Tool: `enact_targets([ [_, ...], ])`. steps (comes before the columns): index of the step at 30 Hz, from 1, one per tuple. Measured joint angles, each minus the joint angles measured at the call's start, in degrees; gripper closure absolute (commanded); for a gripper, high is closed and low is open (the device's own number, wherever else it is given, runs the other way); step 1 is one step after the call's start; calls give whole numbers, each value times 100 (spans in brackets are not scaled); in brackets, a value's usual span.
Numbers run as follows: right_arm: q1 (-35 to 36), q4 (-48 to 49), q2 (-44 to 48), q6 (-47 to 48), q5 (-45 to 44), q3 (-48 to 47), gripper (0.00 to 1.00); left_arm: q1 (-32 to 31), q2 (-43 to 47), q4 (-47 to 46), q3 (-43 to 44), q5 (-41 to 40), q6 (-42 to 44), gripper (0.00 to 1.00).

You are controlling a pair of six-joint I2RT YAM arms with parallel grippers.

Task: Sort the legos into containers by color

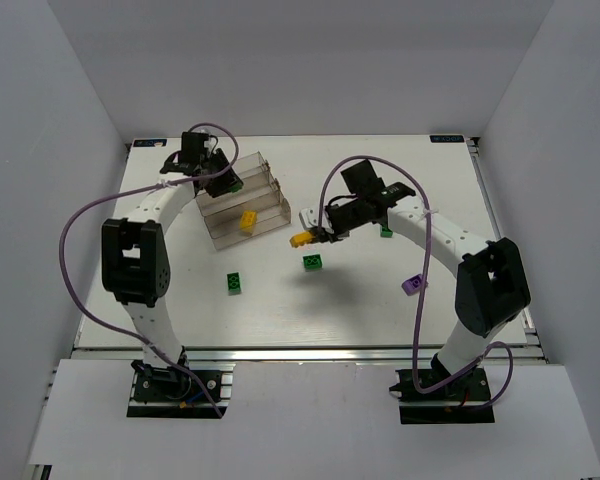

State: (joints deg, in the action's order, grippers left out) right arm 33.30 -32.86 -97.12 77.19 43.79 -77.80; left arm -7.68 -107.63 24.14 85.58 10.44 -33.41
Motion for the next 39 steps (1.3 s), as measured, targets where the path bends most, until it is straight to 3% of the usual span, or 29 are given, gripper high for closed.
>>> enact_targets([
  [1,0,87,0,-103,-46,0,100,2,-122,87,155,-144,55,94],
  [3,11,254,0,-341,-162,0,100,7,-404,284,466,-396,153,78],
  [4,11,348,0,-444,-221,0,100,7,-538,365,599,-496,199,62],
  [7,33,723,0,-831,-461,0,100,7,-804,573,791,-695,278,38],
  [12,116,1464,-195,-1429,-828,-15,100,7,-918,835,817,-809,345,23],
  [21,400,2505,-1318,-1902,-1456,-553,99,7,-518,1274,905,-861,428,22],
  [26,479,2706,-2299,-2022,-1757,-1683,93,7,1296,1266,-223,-848,424,20],
  [30,522,2778,-2538,-1956,-1858,-1928,81,7,3250,1261,-1467,-693,352,20],
  [32,533,2800,-2566,-1886,-1864,-1928,70,-9,3991,1320,-2015,-551,271,19],
  [37,551,2839,-2627,-1690,-1862,-1926,35,-87,5016,1467,-3239,11,35,18],
  [39,560,2863,-2627,-1657,-1869,-1926,32,-105,5187,1580,-3633,234,-22,17],
])
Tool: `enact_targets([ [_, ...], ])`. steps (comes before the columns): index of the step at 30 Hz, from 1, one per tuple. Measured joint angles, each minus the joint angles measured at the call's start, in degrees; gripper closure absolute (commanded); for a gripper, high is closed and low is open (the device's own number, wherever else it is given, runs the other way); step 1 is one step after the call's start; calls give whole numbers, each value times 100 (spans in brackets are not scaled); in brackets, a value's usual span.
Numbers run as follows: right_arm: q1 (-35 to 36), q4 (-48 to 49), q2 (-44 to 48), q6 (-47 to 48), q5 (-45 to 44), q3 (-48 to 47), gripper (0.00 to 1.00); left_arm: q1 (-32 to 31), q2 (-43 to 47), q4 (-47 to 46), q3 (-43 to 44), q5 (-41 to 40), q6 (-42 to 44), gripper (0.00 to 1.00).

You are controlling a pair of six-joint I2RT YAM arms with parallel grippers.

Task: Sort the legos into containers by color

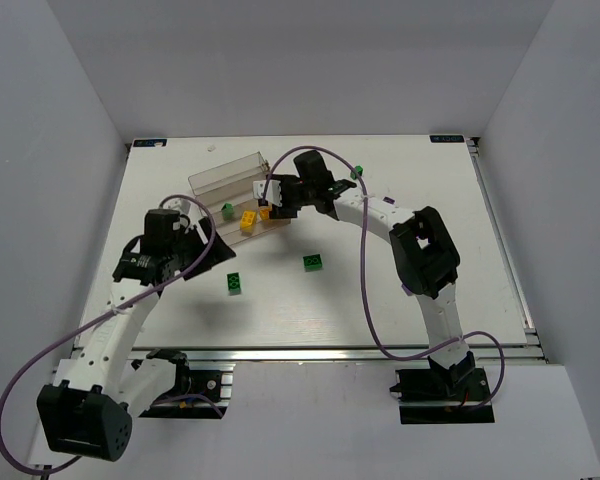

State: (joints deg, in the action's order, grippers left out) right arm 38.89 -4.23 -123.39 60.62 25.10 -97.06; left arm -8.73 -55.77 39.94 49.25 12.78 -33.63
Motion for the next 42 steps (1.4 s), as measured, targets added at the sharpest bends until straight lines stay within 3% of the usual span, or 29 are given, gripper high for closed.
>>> enact_targets([
  [5,9,55,0,-98,-50,-7,30,-24,35,216,-442,251,28,17],
  [12,-127,103,319,-1239,0,52,47,-190,-503,68,-562,267,103,18],
  [13,-188,118,588,-1467,63,313,45,-245,-636,26,-570,232,107,18],
  [17,-529,459,2111,-2400,407,1690,11,-553,-1373,-138,-570,-90,109,18],
  [22,-780,785,3445,-3150,721,2551,12,-1001,-2229,-120,-459,-730,107,19],
  [27,-787,887,3801,-3661,920,2988,23,-1386,-2959,-142,50,-1545,66,23],
  [34,-866,693,3805,-3877,988,3237,39,-1735,-3624,-273,372,-2181,-63,52],
  [35,-881,693,3807,-3882,994,3237,43,-1779,-3665,-273,374,-2236,-79,60],
  [39,-946,566,3807,-3816,1058,3237,57,-1906,-3648,-258,376,-2387,-133,75],
  [42,-1016,275,3807,-3543,1182,3233,54,-1958,-3532,-122,525,-2391,-133,78],
])
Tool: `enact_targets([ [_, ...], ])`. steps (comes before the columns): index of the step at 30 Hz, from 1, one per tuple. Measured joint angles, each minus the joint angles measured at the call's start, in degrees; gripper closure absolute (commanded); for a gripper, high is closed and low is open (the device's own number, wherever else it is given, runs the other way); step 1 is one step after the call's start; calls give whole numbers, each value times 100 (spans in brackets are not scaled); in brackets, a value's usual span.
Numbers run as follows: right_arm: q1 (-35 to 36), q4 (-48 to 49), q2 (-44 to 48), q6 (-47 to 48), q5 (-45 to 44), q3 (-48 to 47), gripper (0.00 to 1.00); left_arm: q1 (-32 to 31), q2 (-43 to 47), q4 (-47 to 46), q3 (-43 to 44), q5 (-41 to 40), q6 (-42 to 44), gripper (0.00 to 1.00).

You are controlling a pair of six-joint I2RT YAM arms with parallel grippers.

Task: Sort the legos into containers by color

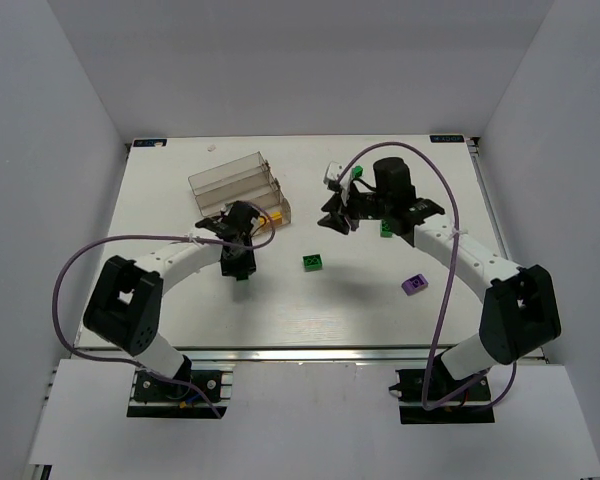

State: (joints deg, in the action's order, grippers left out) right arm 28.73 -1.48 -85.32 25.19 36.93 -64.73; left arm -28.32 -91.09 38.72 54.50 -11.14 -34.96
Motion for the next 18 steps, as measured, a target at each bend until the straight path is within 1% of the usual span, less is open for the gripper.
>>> enact_targets([
  [1,-20,-221,-15,245,87,-20,49,-2,92,31,120,7,31,80],
  [2,-26,-492,-44,505,170,-52,35,2,190,52,280,11,70,80],
  [4,-57,-1156,-236,1231,345,-225,25,48,422,20,739,42,157,80],
  [5,-61,-1473,-393,1550,398,-350,15,85,505,11,1045,37,234,80],
  [6,-63,-1803,-575,1858,431,-485,11,131,522,4,1360,31,306,81],
  [8,-66,-2288,-914,2350,472,-680,11,271,444,-105,2041,0,444,82],
  [11,-59,-2776,-1244,2763,437,-730,11,584,-70,-98,3047,-50,656,82],
  [13,-52,-2898,-1335,2833,372,-730,11,835,-599,-138,3615,-76,767,82],
  [18,-9,-2885,-1449,2833,164,-796,11,1311,-1969,-2,4542,-90,1040,79],
])
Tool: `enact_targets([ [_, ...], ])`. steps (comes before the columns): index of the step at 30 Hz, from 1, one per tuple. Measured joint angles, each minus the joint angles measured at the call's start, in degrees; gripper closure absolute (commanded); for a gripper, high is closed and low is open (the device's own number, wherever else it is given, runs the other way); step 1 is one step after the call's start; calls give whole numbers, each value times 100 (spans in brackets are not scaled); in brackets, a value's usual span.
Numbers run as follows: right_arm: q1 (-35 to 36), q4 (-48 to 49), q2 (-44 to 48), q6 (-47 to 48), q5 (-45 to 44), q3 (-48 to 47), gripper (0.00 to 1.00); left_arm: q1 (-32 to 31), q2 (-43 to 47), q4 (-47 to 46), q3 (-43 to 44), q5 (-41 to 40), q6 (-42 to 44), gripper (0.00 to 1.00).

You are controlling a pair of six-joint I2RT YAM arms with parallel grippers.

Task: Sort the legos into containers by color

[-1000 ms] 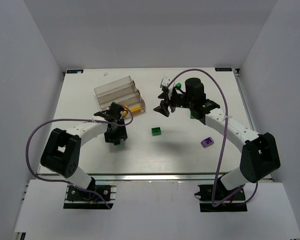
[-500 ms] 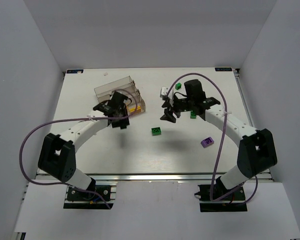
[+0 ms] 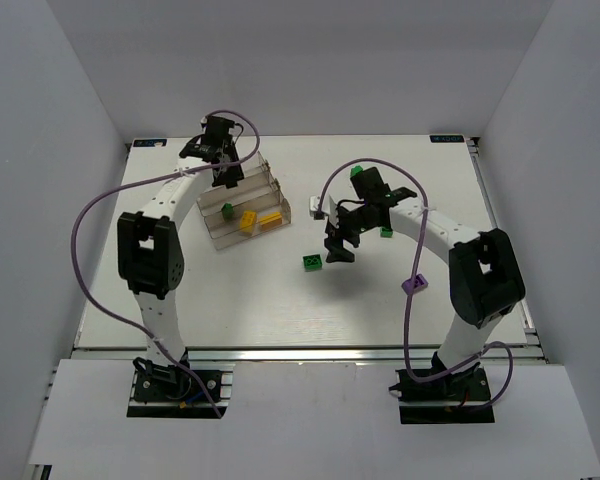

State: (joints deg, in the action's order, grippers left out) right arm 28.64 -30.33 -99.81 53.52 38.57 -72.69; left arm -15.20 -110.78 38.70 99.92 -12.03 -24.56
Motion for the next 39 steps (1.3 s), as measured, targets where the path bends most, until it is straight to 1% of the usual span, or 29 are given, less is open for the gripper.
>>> enact_targets([
  [3,37,52,-140,-46,-118,-83,11,188,-636,120,319,15,107,73],
  [4,44,63,-181,-61,-144,-96,11,234,-782,151,365,42,125,72],
  [7,74,114,-271,-109,-258,-107,11,317,-1069,212,474,125,140,65],
  [8,76,138,-304,-136,-302,-114,11,326,-1097,219,481,157,142,55],
  [12,111,245,-494,-227,-444,-247,11,323,-1106,223,483,240,160,32],
  [15,120,328,-640,-188,-472,-306,11,319,-1106,221,481,243,142,26],
  [23,286,341,-839,485,-378,-356,11,310,-931,271,468,354,116,24],
  [25,348,330,-957,625,-348,-411,11,310,-664,254,358,396,81,24],
  [27,424,313,-1043,754,-323,-415,11,310,-192,168,46,431,31,24],
  [32,605,321,-1126,885,-356,-413,12,315,1478,0,-1132,476,-151,23],
  [35,713,407,-1185,866,-483,-411,21,317,2435,-85,-1858,476,-323,23],
  [36,741,444,-1220,863,-529,-411,28,317,2706,-81,-2074,472,-391,23],
  [38,787,474,-1342,874,-595,-417,36,326,3158,-101,-2457,468,-514,23],
  [39,809,446,-1416,876,-629,-442,45,326,3364,-94,-2647,463,-570,22],
])
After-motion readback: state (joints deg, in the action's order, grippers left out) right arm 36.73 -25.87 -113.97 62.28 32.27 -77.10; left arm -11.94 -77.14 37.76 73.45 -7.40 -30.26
